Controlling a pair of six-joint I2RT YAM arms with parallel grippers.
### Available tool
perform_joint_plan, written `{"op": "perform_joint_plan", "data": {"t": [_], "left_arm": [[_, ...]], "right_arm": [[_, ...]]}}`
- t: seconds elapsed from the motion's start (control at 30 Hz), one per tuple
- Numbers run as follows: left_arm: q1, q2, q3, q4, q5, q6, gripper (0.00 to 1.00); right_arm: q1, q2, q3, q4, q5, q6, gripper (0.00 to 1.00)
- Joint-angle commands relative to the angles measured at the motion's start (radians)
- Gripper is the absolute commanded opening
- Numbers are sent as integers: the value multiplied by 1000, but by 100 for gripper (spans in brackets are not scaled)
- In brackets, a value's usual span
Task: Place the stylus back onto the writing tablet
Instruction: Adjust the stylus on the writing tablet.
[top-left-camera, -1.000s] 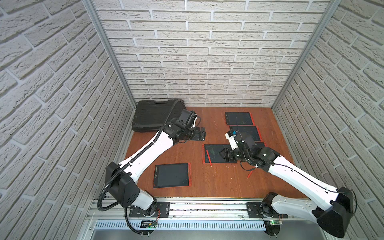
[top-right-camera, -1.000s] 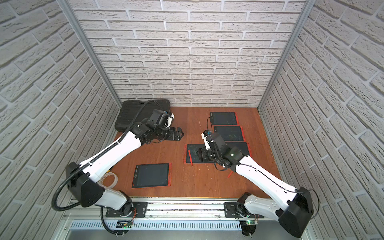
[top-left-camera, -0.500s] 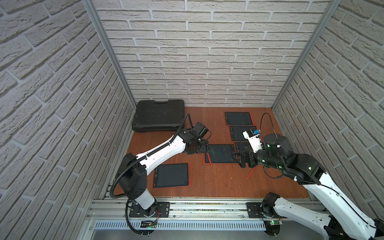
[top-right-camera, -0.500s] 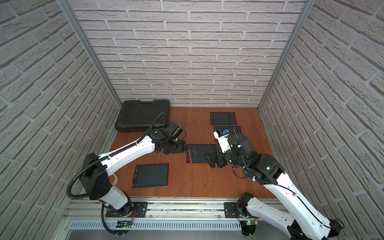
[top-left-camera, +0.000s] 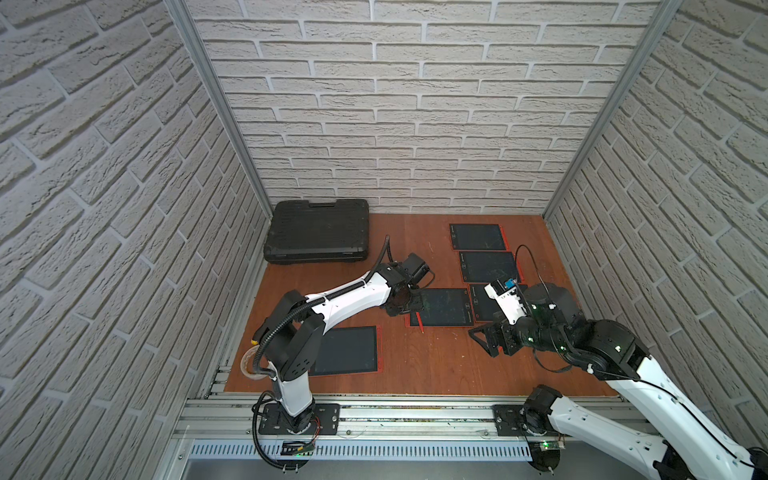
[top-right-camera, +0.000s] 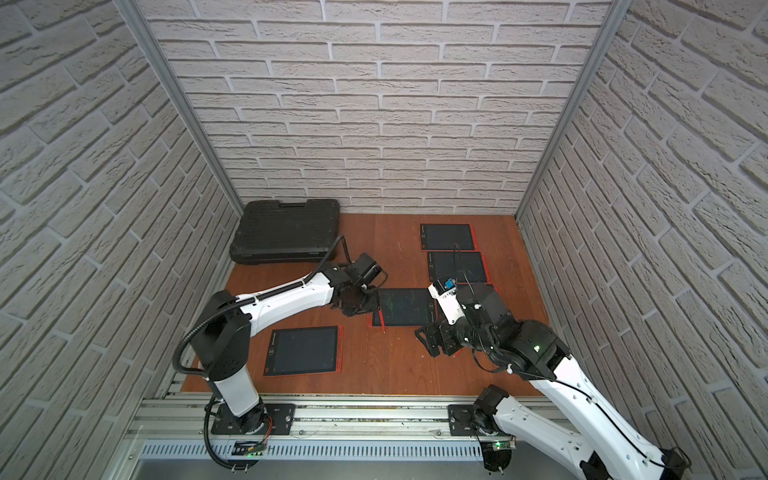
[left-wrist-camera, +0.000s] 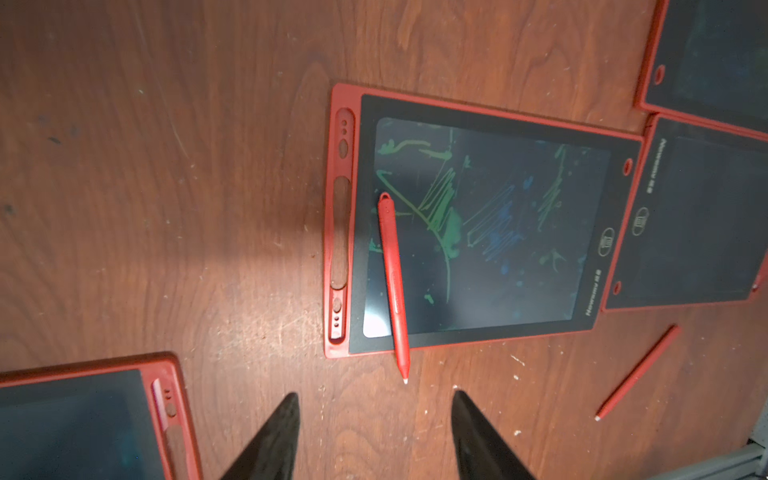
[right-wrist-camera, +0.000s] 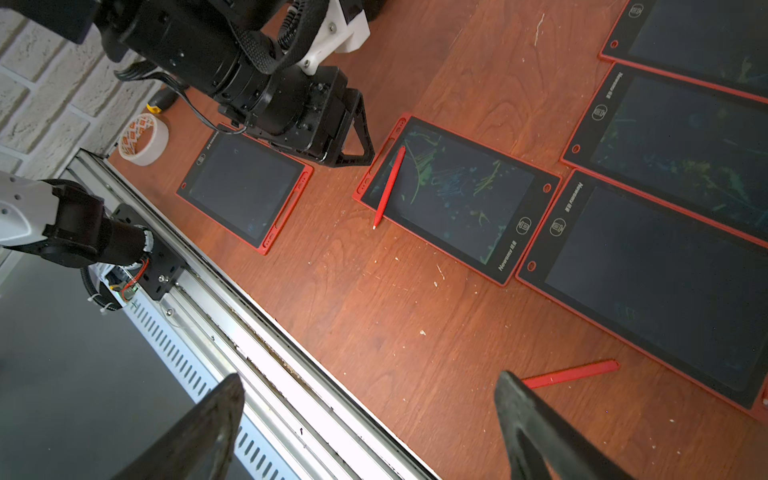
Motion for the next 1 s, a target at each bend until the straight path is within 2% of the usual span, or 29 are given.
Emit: {"op": "perform_joint_plan", "data": {"t": [0.0, 0.33, 0.97], "left_arm": [[-12, 39, 42, 24, 3, -14, 56], [-15, 119, 87, 30, 5, -7, 45], [-27, 227, 149, 15, 8, -2, 35]], "right_arm": [[4, -19, -13, 20, 24, -26, 93], [3, -79, -71, 57, 115, 11, 92], [3, -87, -87, 69, 119, 12, 92]]}}
